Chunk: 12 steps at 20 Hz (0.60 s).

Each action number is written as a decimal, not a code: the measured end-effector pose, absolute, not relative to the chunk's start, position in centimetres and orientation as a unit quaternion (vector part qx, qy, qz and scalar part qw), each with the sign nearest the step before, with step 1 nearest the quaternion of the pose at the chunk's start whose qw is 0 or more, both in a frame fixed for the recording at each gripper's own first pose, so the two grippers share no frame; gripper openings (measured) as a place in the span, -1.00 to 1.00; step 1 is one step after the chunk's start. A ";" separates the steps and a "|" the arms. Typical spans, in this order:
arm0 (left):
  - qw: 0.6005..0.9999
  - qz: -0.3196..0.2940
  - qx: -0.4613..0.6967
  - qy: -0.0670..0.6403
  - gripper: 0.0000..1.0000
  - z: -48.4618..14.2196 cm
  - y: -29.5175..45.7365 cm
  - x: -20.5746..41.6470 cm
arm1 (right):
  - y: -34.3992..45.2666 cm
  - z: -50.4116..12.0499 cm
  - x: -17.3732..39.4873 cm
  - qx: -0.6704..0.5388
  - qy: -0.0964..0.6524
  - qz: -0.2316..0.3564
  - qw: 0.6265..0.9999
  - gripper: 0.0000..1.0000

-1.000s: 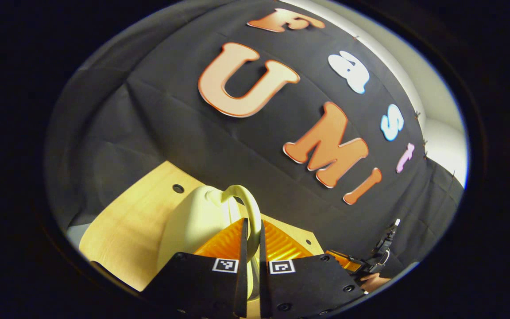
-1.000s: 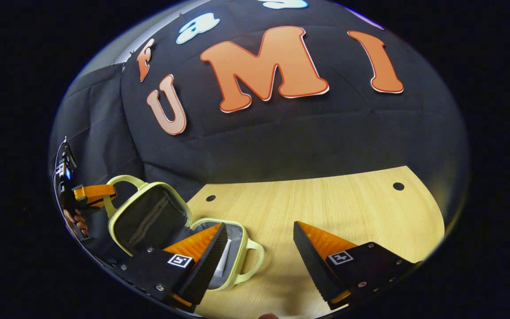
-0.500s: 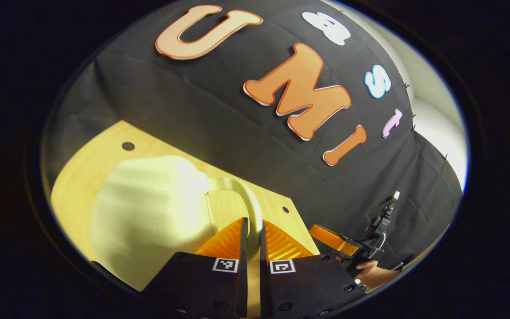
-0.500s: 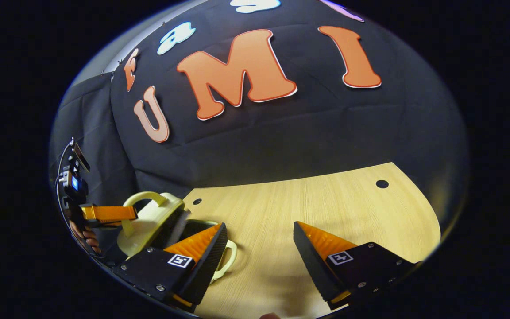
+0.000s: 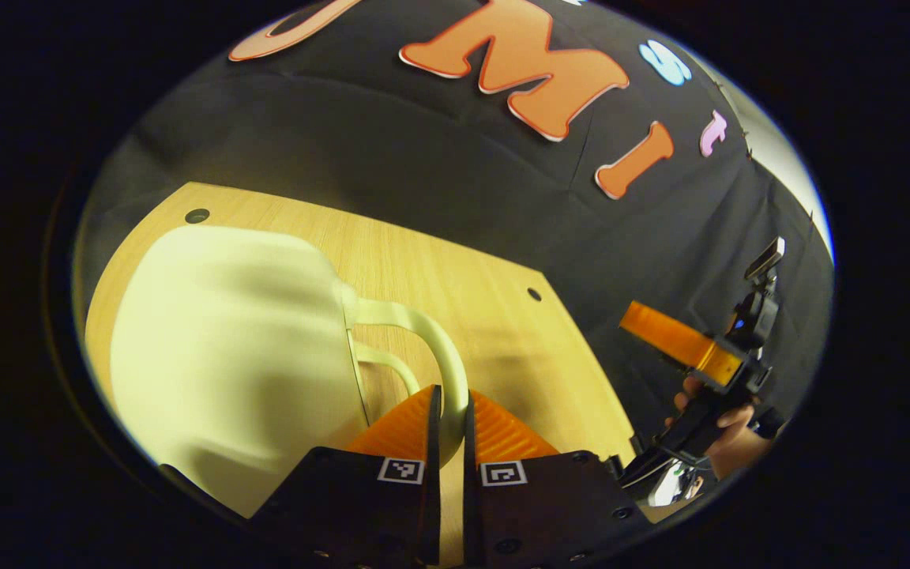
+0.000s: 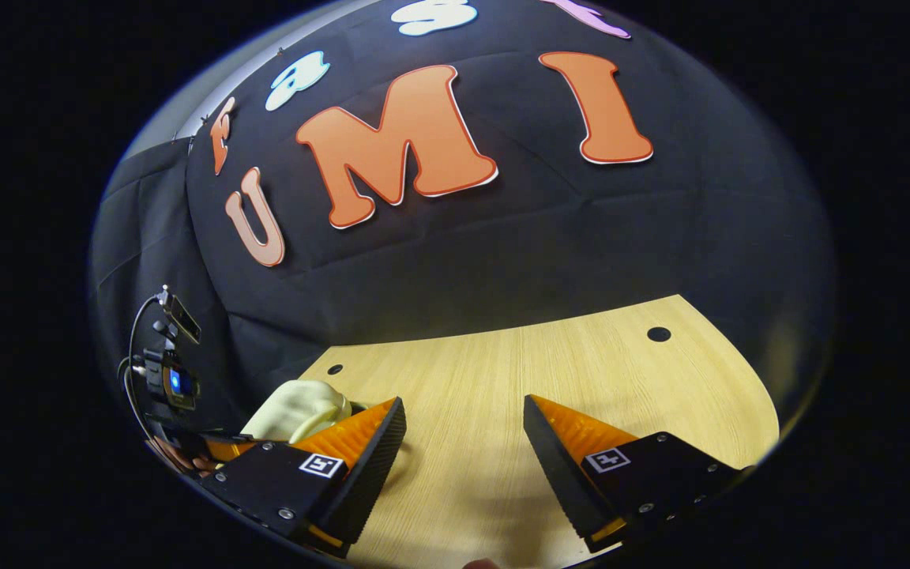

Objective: First open the suitcase, pack the skin care products into it, and then close the suitcase.

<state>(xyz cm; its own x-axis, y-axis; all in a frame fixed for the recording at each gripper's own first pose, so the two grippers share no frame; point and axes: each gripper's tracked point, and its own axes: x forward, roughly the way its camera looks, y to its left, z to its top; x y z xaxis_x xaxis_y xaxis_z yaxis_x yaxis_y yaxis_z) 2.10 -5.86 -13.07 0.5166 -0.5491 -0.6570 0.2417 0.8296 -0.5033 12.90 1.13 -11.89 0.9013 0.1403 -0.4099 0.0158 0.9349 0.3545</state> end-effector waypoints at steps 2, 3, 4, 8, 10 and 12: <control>0.843 -0.238 -0.149 0.459 -0.58 -14.9 -7.4 0.5 | 0.9 -11.7 12.7 0.173 0.217 0.028 0.960 0.91; 0.837 -0.240 -0.149 0.468 -0.48 -16.0 -8.9 -0.1 | 0.9 -11.6 12.7 0.169 0.216 0.027 0.961 0.91; 0.834 -0.242 -0.151 0.473 -0.22 -16.4 -9.7 -0.5 | 0.8 -11.6 12.6 0.166 0.213 0.025 0.962 0.91; 0.862 -0.236 -0.116 0.434 0.35 -14.7 -9.7 0.1 | -0.1 -10.5 11.9 0.149 0.197 0.010 0.969 0.91; 0.888 -0.221 -0.095 0.391 0.92 -12.1 -9.0 1.3 | -0.5 -9.4 11.8 0.133 0.179 0.000 0.975 0.92; 0.915 -0.194 -0.075 0.344 0.92 -9.5 -8.6 3.0 | -1.0 -8.2 11.7 0.110 0.160 -0.014 0.981 0.91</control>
